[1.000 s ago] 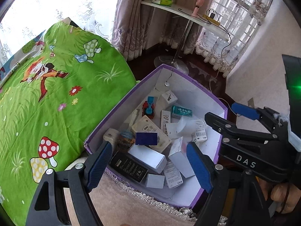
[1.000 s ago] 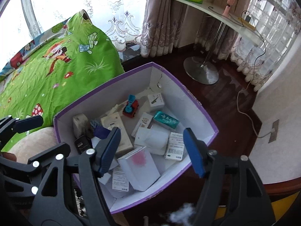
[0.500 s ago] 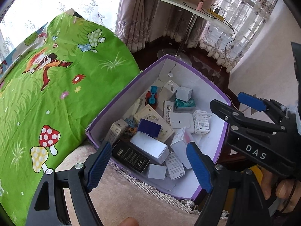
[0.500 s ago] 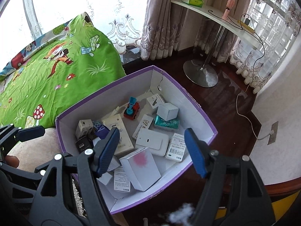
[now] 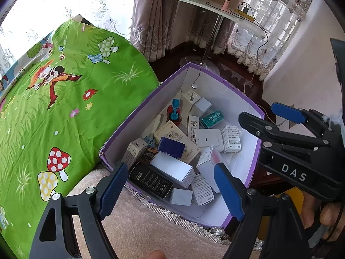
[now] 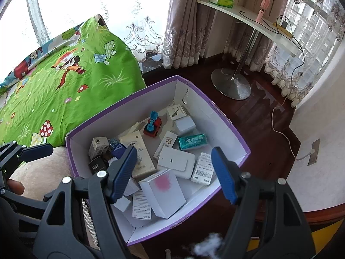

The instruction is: Organize rigid objects

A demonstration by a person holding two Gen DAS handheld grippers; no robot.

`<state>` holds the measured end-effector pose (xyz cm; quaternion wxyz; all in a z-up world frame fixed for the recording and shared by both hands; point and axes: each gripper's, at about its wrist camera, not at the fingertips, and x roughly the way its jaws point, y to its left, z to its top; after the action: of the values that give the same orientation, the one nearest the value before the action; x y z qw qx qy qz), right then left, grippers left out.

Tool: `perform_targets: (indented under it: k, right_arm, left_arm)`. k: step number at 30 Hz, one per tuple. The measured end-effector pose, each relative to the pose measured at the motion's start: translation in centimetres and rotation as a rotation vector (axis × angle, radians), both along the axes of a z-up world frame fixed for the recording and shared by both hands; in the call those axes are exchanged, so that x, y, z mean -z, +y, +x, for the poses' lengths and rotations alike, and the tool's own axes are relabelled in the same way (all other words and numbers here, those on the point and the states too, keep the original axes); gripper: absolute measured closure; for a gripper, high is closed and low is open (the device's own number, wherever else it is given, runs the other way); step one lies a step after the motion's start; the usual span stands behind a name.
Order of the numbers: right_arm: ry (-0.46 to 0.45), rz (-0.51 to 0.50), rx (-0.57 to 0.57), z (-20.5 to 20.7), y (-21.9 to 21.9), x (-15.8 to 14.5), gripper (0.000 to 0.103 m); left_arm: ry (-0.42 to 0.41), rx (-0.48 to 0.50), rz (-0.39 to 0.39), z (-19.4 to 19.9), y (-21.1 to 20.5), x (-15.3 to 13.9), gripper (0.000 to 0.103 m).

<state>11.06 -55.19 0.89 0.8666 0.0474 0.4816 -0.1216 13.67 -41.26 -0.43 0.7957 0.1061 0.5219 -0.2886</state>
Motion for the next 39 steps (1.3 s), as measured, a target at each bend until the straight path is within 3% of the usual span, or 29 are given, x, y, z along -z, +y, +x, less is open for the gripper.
perform_targets:
  k: [39]
  right_arm:
    - [0.007, 0.011, 0.023, -0.53, -0.15, 0.16, 0.029]
  left_arm:
    - [0.027, -0.032, -0.012, 0.52, 0.45, 0.37, 0.019]
